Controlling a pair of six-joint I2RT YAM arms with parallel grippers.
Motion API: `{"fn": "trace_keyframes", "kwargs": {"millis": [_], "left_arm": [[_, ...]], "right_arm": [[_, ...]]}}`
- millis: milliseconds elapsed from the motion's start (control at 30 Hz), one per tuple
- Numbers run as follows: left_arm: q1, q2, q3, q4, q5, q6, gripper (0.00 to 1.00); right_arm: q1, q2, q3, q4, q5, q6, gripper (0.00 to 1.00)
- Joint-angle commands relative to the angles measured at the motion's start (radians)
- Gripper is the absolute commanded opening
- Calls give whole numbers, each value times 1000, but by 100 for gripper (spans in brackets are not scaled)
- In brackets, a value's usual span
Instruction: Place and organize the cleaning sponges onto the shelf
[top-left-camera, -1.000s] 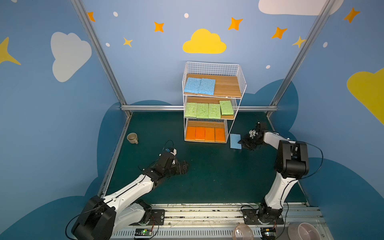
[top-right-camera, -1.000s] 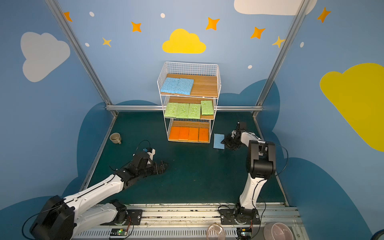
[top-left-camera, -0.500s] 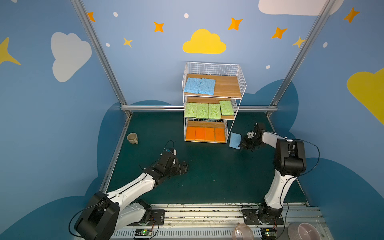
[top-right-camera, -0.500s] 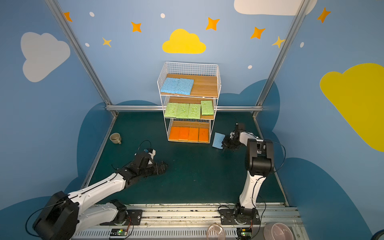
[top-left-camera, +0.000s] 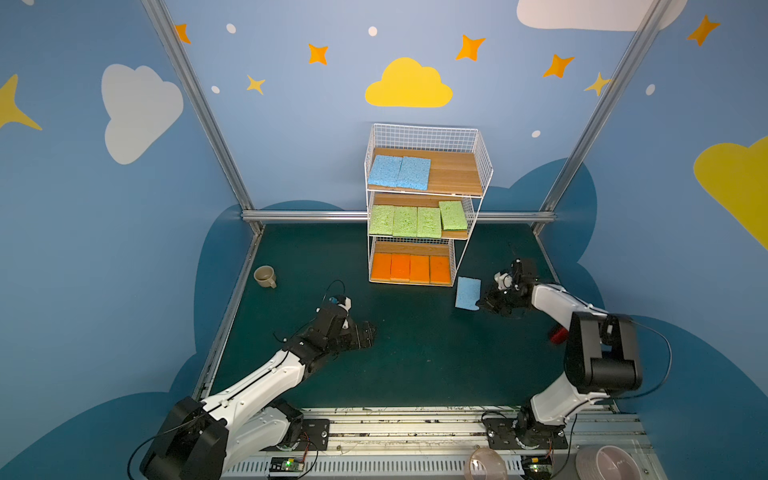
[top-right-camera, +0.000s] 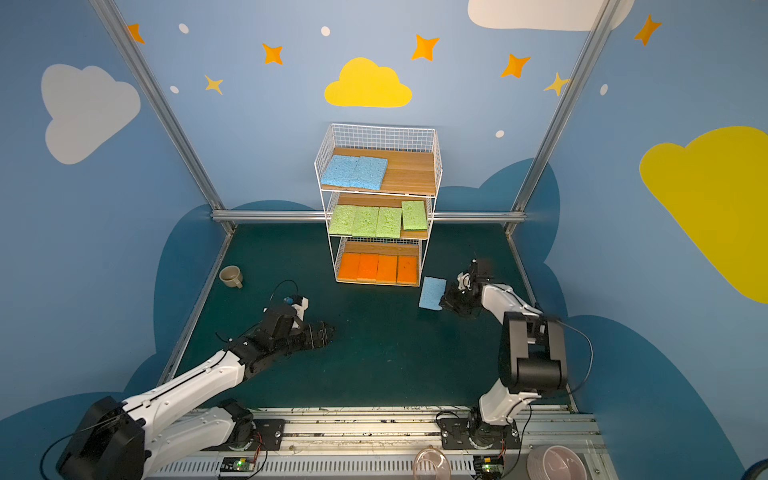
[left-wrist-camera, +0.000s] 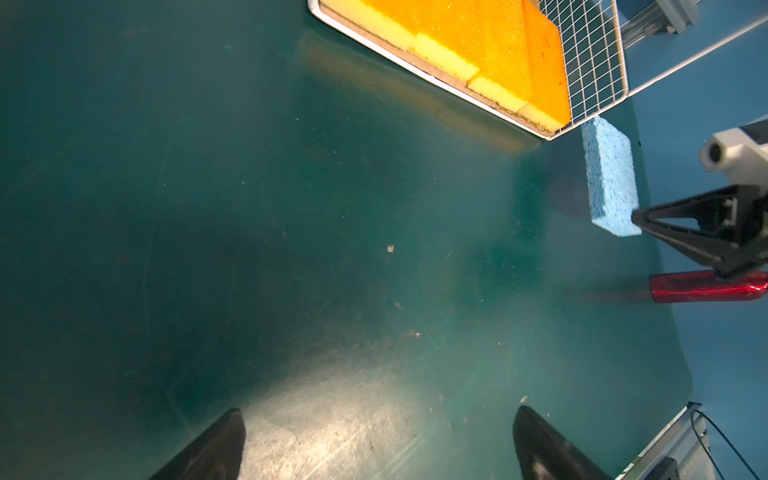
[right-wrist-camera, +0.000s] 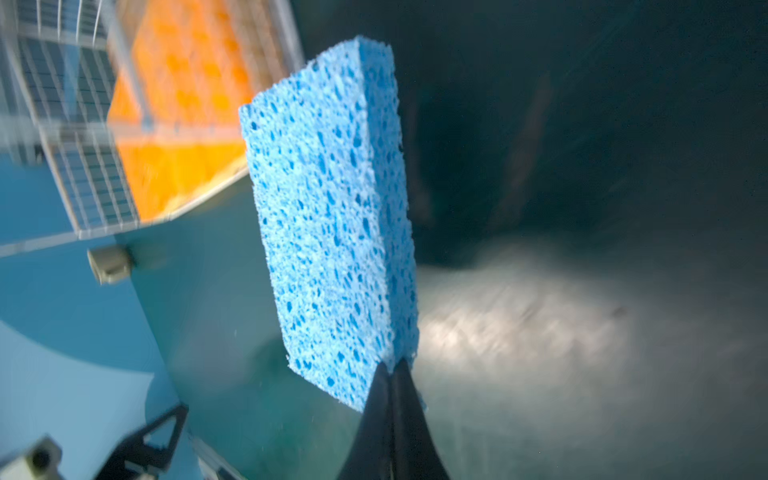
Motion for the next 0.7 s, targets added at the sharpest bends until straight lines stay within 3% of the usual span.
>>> {"fn": "trace_keyframes", "kwargs": {"millis": [0, 167, 300, 633, 667], "left_arm": [[3, -3, 13, -12, -6, 21, 100], [3, 22, -7, 15, -9, 20, 100], [3, 32, -28, 31, -5, 5, 100], [3, -68, -78, 9, -35, -14, 100], [3, -75, -78, 5, -38, -13, 100]], "right_arm": [[91, -77, -110, 52, -2, 59, 0], [248, -95, -265, 328, -59, 269, 0], [353, -22, -225, 407, -9, 340, 0], [394, 195, -79, 590, -54, 474, 0], [400, 214, -67, 604, -67, 482, 5]]}}
